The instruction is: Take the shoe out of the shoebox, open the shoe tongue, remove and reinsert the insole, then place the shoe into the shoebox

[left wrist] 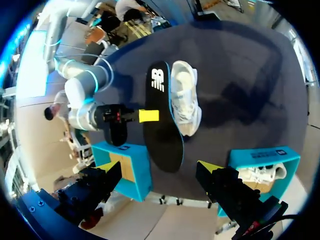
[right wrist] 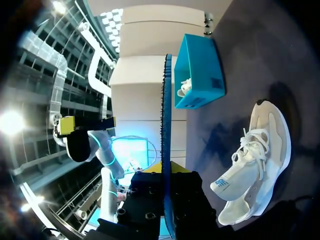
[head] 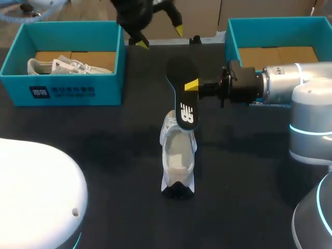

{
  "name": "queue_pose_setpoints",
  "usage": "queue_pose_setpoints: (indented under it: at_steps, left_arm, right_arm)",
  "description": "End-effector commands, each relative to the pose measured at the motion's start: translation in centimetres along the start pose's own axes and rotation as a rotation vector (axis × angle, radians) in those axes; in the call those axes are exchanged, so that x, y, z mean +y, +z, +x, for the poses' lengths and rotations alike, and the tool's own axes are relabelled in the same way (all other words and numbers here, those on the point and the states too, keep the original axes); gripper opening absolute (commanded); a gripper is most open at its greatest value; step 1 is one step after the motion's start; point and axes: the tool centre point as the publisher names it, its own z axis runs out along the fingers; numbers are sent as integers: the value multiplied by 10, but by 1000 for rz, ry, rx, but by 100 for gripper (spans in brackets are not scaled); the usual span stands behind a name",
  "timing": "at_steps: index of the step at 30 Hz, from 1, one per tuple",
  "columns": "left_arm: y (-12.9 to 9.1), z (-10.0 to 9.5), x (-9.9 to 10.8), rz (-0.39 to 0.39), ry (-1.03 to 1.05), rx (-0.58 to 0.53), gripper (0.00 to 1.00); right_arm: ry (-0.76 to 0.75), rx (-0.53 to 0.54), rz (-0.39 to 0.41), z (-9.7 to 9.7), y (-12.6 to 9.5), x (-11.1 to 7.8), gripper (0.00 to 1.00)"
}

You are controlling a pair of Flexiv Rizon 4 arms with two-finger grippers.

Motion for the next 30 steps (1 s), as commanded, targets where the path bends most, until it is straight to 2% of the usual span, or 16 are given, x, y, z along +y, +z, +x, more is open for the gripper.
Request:
queue_pose_setpoints:
  at_steps: [1, 6, 12, 22, 25, 30]
  left_arm:
    - [12, -18, 1, -7, -23, 505, 100]
    - [20, -28, 4, 60, -49, 570, 100]
    - [29, -30, 15, 159, -69, 548, 100]
    - [38, -34, 16, 195, -64, 561, 100]
    - [39, -29, 17, 208, -57, 510, 100]
    - [35, -9, 13, 235, -27, 287, 100]
  right_arm:
    - [0, -2, -3, 0, 1, -1, 0]
    - [0, -2, -3, 0, 1, -1, 0]
    - [0, -2, -3, 0, 1, -1, 0]
    - [0, -2, -3, 0, 1, -1, 0]
    - [0, -2, -3, 0, 1, -1, 0]
    - [0, -2, -3, 0, 1, -1, 0]
